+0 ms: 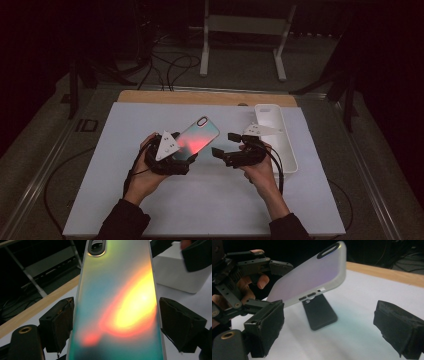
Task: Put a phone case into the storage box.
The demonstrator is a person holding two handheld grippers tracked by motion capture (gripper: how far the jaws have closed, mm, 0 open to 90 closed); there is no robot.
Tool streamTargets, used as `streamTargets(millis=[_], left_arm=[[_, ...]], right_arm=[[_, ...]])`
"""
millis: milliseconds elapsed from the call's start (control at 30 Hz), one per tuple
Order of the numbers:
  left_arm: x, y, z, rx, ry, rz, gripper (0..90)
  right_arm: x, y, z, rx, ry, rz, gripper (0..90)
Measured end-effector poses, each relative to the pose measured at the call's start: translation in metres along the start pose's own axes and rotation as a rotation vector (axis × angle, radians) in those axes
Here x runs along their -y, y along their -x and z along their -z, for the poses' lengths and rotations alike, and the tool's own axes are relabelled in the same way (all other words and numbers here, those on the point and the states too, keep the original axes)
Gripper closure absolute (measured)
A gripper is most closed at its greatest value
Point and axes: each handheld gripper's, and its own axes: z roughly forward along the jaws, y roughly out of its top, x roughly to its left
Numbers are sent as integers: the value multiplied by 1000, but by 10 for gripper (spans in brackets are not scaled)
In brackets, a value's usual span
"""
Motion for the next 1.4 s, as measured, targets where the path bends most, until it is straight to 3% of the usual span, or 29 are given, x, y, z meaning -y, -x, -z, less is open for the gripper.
streamTargets(millis=[267,433,533,733,833,933,967,1033,1167,1400], left_arm=[[-3,7,-5,18,5,-12,171],[-5,11,-7,27,16,-14,171],[-5,13,-7,32,23,-12,171],[-6,13,-8,35,25,-1,171],[-5,15,-10,39,19,-4,172],[-6,16,-11,47,20,-1,172],[-6,18,-13,48,11,-6,172],[-6,18,-13,43,8,-7,173],[-7,19,-15,30,-12,-20,170],[-5,13,-12,72,-13,27,147]], right_arm=[[-8,-4,-8,-61,11,-53,157],[-11,-7,-15,-46,-23,-91,344],[-11,-6,-18,-93,-27,-127,446],[-12,-7,-20,-130,-10,-173,585],[-14,-8,-21,-144,-5,-172,688],[-14,-10,-21,-154,-6,-173,721],[-15,-14,-23,-161,-4,-159,804],[-15,-16,-23,-174,1,-159,843],[-17,-24,-24,-143,-7,-111,864],[-20,-26,-23,-129,-8,-87,867]])
